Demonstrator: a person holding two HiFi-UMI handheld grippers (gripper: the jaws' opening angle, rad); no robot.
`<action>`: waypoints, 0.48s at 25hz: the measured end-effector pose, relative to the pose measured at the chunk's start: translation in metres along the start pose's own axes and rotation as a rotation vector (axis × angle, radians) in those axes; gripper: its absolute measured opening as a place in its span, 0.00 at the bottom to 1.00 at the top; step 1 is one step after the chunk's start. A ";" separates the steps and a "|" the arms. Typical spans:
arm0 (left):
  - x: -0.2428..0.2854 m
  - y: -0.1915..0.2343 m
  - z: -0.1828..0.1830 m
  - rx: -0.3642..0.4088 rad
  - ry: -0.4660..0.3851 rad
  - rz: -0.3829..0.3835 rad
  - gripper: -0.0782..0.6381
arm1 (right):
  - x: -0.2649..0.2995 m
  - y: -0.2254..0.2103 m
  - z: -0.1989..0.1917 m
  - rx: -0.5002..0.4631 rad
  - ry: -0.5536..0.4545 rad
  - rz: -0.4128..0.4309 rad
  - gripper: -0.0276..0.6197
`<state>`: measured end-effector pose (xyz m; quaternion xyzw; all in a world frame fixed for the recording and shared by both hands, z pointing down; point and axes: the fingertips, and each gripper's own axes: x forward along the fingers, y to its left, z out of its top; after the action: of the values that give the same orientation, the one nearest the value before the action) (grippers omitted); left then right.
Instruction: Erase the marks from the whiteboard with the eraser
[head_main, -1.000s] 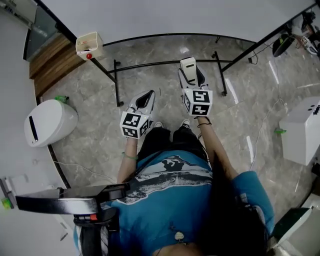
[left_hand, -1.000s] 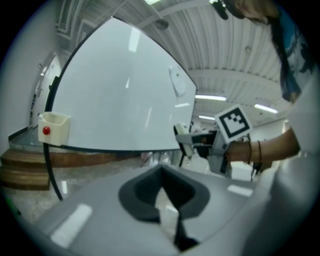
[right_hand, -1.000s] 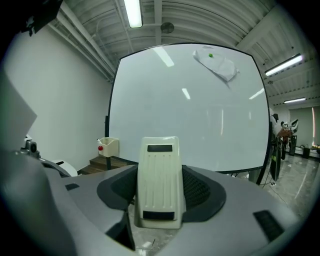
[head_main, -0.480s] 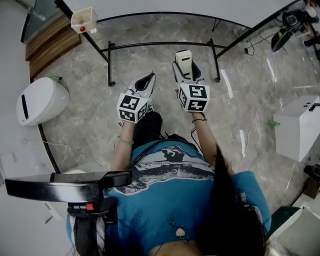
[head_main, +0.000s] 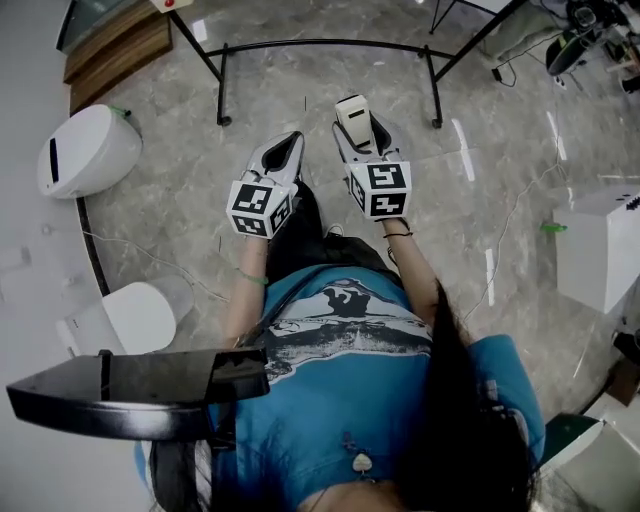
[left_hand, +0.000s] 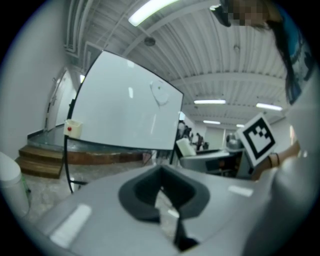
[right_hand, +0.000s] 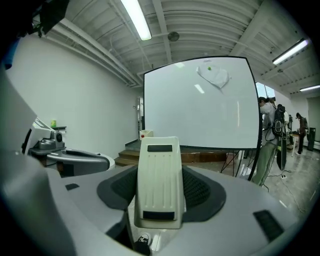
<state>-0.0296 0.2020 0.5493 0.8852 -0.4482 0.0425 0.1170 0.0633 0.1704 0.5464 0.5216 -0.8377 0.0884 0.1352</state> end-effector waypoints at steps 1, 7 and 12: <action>-0.008 -0.006 -0.001 0.004 -0.001 0.007 0.11 | -0.010 0.005 -0.006 -0.001 0.006 0.011 0.45; -0.043 -0.025 -0.003 0.038 0.008 0.031 0.11 | -0.041 0.029 -0.032 0.027 0.033 0.052 0.45; -0.059 -0.027 -0.008 0.058 0.033 0.018 0.11 | -0.047 0.042 -0.036 0.084 0.030 0.046 0.45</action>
<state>-0.0424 0.2653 0.5415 0.8834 -0.4527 0.0712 0.0982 0.0507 0.2394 0.5650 0.5062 -0.8429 0.1343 0.1237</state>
